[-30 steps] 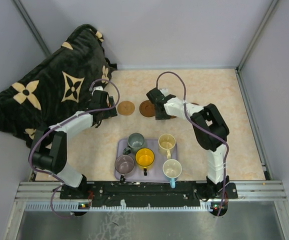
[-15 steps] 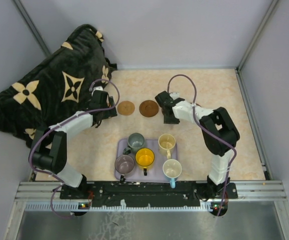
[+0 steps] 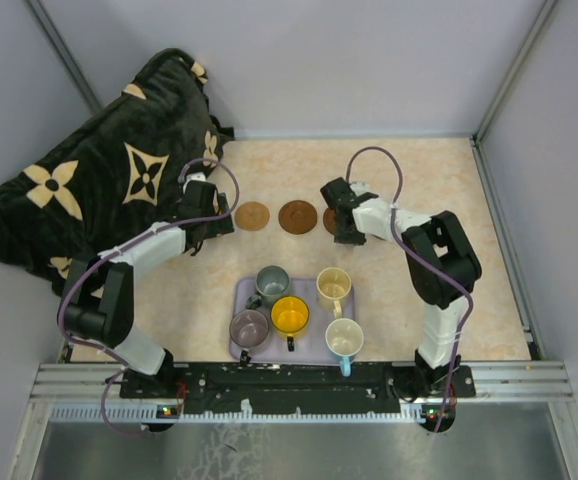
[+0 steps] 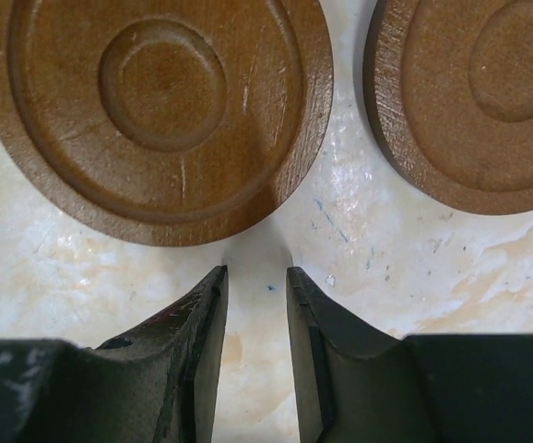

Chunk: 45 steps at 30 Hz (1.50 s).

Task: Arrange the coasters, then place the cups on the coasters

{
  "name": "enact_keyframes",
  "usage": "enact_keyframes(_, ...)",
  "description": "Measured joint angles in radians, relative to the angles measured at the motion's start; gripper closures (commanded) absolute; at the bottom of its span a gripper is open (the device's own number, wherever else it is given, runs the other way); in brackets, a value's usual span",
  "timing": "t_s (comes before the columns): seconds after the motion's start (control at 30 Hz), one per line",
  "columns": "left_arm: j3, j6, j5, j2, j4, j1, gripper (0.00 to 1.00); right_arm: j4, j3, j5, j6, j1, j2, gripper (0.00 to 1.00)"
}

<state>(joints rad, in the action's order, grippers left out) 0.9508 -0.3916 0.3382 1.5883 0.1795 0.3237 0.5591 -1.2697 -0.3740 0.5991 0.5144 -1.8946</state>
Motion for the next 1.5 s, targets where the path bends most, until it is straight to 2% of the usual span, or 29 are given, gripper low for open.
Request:
enact_keyframes(0.9,0.000,0.000,0.011,0.000,0.003,0.000,0.01,-0.042,-0.071,0.013,0.005,-0.039,-0.068,0.67)
enact_keyframes(1.3,0.024,0.000,0.006,0.000,0.016,0.000,0.01,0.015,0.112,-0.050,0.014,-0.049,0.142,0.66)
enact_keyframes(1.5,0.036,-0.002,-0.014,0.000,0.022,0.003,0.01,0.002,0.206,-0.055,0.014,-0.118,0.231,0.66)
